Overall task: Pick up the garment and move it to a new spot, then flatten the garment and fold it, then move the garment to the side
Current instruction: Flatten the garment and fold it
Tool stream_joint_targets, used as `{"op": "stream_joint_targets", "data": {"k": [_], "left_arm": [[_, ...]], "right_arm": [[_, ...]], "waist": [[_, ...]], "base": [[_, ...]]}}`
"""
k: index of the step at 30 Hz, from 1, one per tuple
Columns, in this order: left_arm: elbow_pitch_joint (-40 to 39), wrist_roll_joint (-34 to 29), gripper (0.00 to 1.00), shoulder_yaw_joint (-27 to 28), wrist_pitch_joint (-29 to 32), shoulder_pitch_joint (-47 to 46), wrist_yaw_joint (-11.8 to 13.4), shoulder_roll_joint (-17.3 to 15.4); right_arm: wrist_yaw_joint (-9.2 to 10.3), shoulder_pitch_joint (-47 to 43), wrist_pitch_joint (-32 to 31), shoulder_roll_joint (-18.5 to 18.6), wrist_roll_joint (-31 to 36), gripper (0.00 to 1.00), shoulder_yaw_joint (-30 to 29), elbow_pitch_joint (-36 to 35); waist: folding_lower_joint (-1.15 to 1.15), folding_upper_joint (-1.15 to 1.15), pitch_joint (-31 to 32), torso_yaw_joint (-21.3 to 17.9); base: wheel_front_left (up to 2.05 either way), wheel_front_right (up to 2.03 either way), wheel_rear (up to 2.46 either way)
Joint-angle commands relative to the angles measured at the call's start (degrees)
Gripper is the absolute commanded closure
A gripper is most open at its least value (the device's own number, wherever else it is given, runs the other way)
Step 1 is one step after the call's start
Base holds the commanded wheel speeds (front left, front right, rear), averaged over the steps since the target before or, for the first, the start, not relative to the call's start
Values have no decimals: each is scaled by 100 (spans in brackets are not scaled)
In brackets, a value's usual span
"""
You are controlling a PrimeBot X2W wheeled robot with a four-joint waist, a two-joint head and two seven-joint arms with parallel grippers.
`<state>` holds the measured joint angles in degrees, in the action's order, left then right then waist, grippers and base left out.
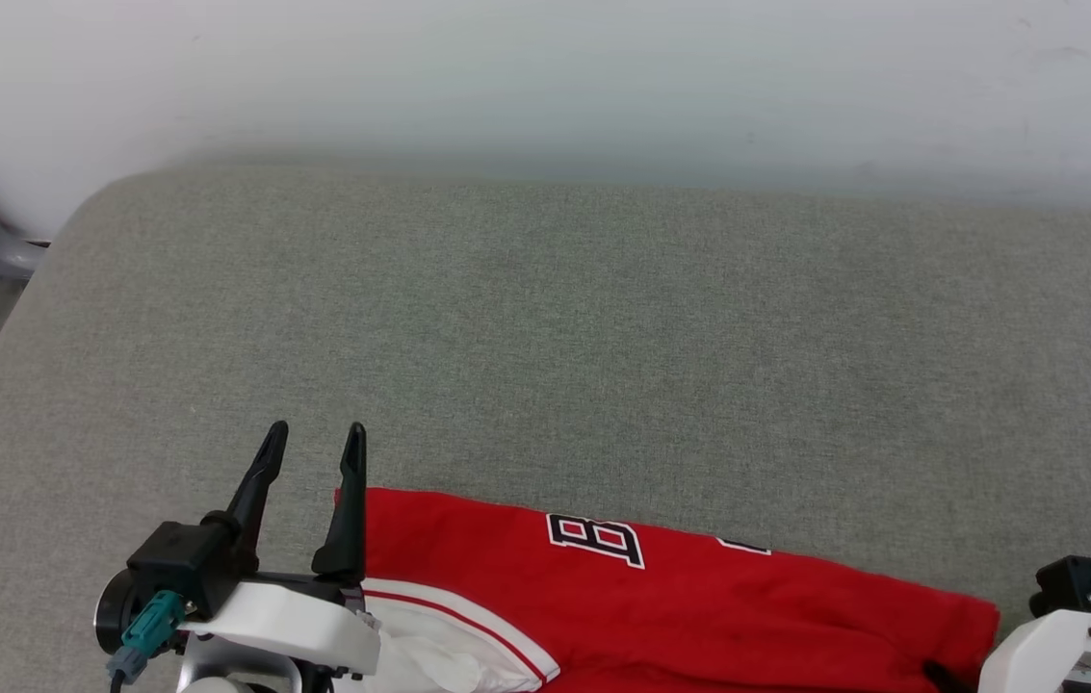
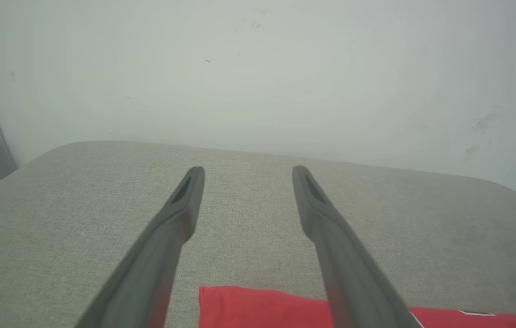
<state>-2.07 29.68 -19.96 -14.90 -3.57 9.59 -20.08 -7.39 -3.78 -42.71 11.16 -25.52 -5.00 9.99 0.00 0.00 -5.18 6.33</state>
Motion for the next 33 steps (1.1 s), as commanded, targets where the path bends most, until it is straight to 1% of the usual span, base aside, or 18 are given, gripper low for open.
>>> {"op": "stream_joint_targets", "data": {"k": [1, 7, 12, 16, 17, 18, 19, 23, 27, 29, 33], "left_arm": [[33, -92, 0, 56, -40, 83, -65, 65], [159, -220, 0, 143, -39, 174, -142, 147], [264, -323, 0, 203, -39, 304, -124, 159], [304, -379, 0, 206, -39, 381, -112, 137], [309, -390, 0, 209, -39, 394, -105, 130], [326, -404, 0, 198, -39, 412, -107, 111], [330, -421, 0, 194, -39, 418, -103, 106], [347, -434, 0, 187, -39, 432, -75, 90], [356, -433, 0, 169, -39, 440, -52, 82], [366, -433, 0, 151, -32, 433, -50, 82], [392, -423, 0, 117, -27, 389, -75, 79]], "right_arm": [[-17, -10, -71, -86, -67, 100, 164, 166], [-9, 145, 31, 94, -105, 100, 143, 45], [-8, 278, -17, 266, -110, 100, -101, -109], [-8, 279, -176, 375, -22, 100, -503, -147], [-8, 264, -219, 390, 13, 100, -642, -164], [-8, 209, -336, 411, 94, 100, -950, -196], [-8, 177, -401, 410, 118, 100, -1113, -225], [-9, 137, -690, 419, 144, 100, -1618, -338], [-9, 246, -1084, 137, -223, 100, -1875, -455], [-9, 269, -1307, 27, -349, 100, -1882, -543], [-9, 407, -1842, -451, -1014, 100, -1896, -727]], "waist": [[0, 0, 24, -3], [0, 0, 190, -36], [0, 0, 372, -115], [0, 0, 467, -184], [0, 0, 478, -199], [0, 0, 496, -223], [0, 0, 505, -235], [0, 0, 538, -287], [0, 0, 562, -340], [0, 0, 573, -352], [0, 0, 604, -333]], "base": [[0, 0, 0], [0, 0, 0], [0, 0, 0], [0, 0, 0], [0, 0, 0], [0, 0, 0], [0, 0, 0], [0, 0, 0], [0, 0, 0], [0, 0, 0], [0, 0, 0]]}}
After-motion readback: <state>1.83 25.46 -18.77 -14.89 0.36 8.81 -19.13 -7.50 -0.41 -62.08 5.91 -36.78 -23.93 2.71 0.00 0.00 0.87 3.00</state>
